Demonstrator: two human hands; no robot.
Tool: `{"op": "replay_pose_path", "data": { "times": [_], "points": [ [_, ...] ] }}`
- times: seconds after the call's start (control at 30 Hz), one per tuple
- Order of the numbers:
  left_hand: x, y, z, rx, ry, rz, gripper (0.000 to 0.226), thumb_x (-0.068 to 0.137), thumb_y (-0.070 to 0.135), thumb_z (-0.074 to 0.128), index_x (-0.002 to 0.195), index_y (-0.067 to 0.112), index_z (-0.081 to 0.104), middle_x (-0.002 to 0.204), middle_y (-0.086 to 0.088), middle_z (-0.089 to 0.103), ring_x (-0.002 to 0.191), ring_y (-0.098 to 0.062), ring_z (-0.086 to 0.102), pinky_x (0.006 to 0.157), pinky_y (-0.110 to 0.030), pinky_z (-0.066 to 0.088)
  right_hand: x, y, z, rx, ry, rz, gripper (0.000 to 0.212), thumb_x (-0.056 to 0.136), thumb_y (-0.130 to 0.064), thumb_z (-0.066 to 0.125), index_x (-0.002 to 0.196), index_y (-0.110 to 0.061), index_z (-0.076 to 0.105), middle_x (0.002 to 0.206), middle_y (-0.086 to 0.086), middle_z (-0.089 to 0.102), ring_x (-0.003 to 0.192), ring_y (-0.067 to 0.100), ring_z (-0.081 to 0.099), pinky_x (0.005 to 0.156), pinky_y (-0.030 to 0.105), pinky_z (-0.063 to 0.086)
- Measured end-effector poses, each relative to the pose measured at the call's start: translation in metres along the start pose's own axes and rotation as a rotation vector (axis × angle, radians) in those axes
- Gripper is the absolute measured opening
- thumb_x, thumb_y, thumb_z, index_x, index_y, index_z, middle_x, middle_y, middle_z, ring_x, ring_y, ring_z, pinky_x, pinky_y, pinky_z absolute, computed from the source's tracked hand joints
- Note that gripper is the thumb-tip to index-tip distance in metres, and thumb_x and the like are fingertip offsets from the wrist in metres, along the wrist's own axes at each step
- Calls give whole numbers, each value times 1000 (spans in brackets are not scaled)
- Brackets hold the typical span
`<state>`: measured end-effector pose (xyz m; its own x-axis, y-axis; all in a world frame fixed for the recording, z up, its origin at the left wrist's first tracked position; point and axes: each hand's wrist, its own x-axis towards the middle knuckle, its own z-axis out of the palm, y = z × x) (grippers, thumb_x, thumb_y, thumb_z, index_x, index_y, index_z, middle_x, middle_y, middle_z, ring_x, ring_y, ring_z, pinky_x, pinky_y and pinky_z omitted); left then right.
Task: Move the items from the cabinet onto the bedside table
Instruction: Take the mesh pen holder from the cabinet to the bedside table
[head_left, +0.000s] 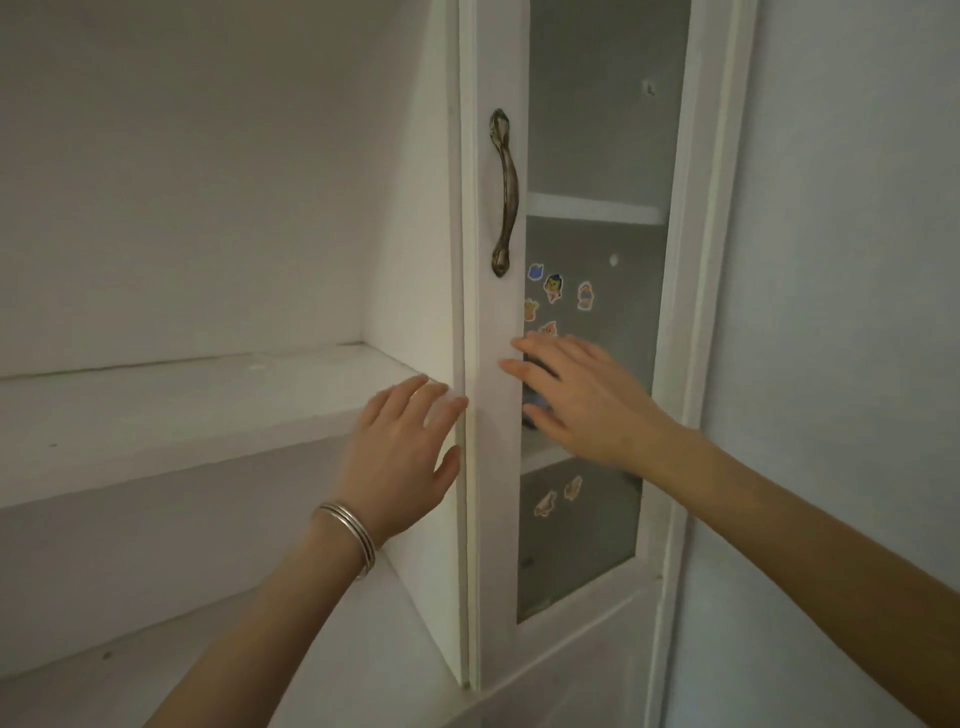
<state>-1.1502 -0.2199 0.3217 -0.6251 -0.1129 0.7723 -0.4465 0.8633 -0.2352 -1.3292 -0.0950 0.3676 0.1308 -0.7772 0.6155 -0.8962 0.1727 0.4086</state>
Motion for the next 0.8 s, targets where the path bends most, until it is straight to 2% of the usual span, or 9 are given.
{"op": "replay_pose_path", "data": {
  "times": [0.07, 0.17, 0.23, 0.4, 0.53, 0.63, 0.8],
  "points": [
    [21, -2, -8, 31, 44, -20, 39, 82, 28, 61, 118, 12, 60, 119, -12, 61, 117, -34, 52, 94, -46, 43, 18, 15, -7, -26, 77, -33, 50, 88, -26, 57, 135, -13, 44, 142, 12, 42, 133, 29, 36, 107, 43, 26],
    [48, -4, -20, 73, 102, -55, 40, 82, 27, 59, 119, 12, 59, 121, -13, 60, 118, -34, 51, 94, -48, 43, 45, 32, -18, -92, 191, -71, 55, 87, -26, 58, 137, -12, 41, 145, 12, 39, 136, 26, 31, 109, 40, 19],
    [62, -3, -26, 92, 101, -72, 42, 81, 26, 65, 120, 11, 59, 121, -14, 60, 118, -36, 52, 94, -49, 43, 63, 39, -24, -135, 232, -89, 58, 86, -27, 58, 138, -10, 39, 146, 12, 37, 137, 25, 28, 110, 41, 20],
    [72, -1, -30, 163, 85, -88, 46, 77, 30, 69, 119, 13, 59, 120, -13, 61, 115, -34, 55, 93, -47, 44, 93, 42, -30, -302, 237, -108, 61, 88, -29, 53, 141, -8, 32, 149, 12, 31, 140, 24, 21, 111, 43, 21],
    [69, -5, -29, 188, 68, -110, 48, 74, 29, 71, 119, 13, 60, 120, -12, 62, 114, -33, 56, 91, -46, 46, 98, 47, -30, -360, 224, -128, 62, 87, -31, 55, 142, -13, 32, 146, 12, 34, 137, 25, 22, 103, 50, 33],
    [69, -7, -31, 182, 59, -145, 50, 73, 29, 73, 118, 14, 60, 119, -11, 62, 113, -33, 57, 89, -47, 48, 98, 48, -32, -386, 219, -136, 60, 87, -32, 56, 141, -15, 34, 140, 12, 40, 130, 25, 32, 92, 46, 41],
    [68, -1, -29, 138, 72, -151, 52, 70, 31, 76, 117, 15, 61, 117, -10, 64, 110, -32, 59, 87, -47, 50, 99, 51, -48, -482, 270, -279, 51, 90, -30, 50, 137, -14, 40, 112, 7, 56, 105, 22, 50, 76, 36, 43]
  ]
}}
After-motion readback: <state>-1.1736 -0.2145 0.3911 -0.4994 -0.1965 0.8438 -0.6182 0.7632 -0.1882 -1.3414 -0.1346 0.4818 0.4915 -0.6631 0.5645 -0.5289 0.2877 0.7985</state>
